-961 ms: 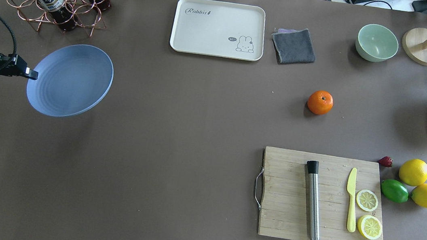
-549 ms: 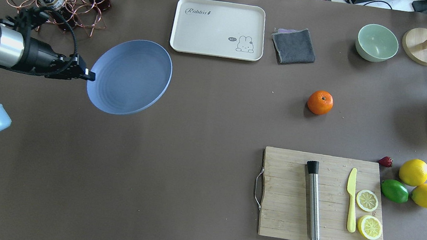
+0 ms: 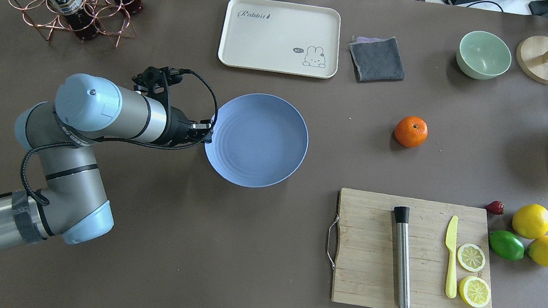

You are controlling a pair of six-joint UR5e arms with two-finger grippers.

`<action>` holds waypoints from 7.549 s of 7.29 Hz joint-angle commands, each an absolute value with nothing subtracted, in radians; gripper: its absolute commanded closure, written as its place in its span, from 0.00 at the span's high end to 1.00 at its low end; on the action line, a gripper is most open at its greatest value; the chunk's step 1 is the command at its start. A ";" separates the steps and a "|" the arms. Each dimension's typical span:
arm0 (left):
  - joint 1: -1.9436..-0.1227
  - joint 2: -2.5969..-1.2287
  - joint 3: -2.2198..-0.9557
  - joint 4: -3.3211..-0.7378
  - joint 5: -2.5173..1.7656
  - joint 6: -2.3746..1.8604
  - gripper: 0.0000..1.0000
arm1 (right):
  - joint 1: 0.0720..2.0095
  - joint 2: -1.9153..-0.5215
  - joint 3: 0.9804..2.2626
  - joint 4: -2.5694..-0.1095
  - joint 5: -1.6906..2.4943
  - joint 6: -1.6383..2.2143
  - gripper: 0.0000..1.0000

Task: Pick orange to plate
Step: 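Slide the light-blue plate with the left gripper toward the table center, then release the plate and withdraw the left arm while the right arm moves toward the orange, then lower the right gripper onto the orange tangerine and grasp it, then carry the orange with the right gripper over the plate and lower it, then open the right gripper and withdraw the right arm away from the plate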

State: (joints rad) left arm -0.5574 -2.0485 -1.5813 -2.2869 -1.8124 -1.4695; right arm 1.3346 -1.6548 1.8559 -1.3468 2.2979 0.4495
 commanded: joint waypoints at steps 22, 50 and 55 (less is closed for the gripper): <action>-1.523 -1.502 -1.698 -1.781 -2.434 -0.041 0.99 | 0.822 -1.106 1.482 -1.347 2.020 0.873 1.00; -1.529 -1.427 -1.690 -1.697 -2.434 -0.041 0.99 | 0.595 -0.607 1.316 -1.600 1.866 1.429 1.00; -1.531 -1.424 -1.678 -1.689 -2.434 -0.041 0.99 | 1.031 -1.028 1.671 -1.759 2.100 0.731 1.00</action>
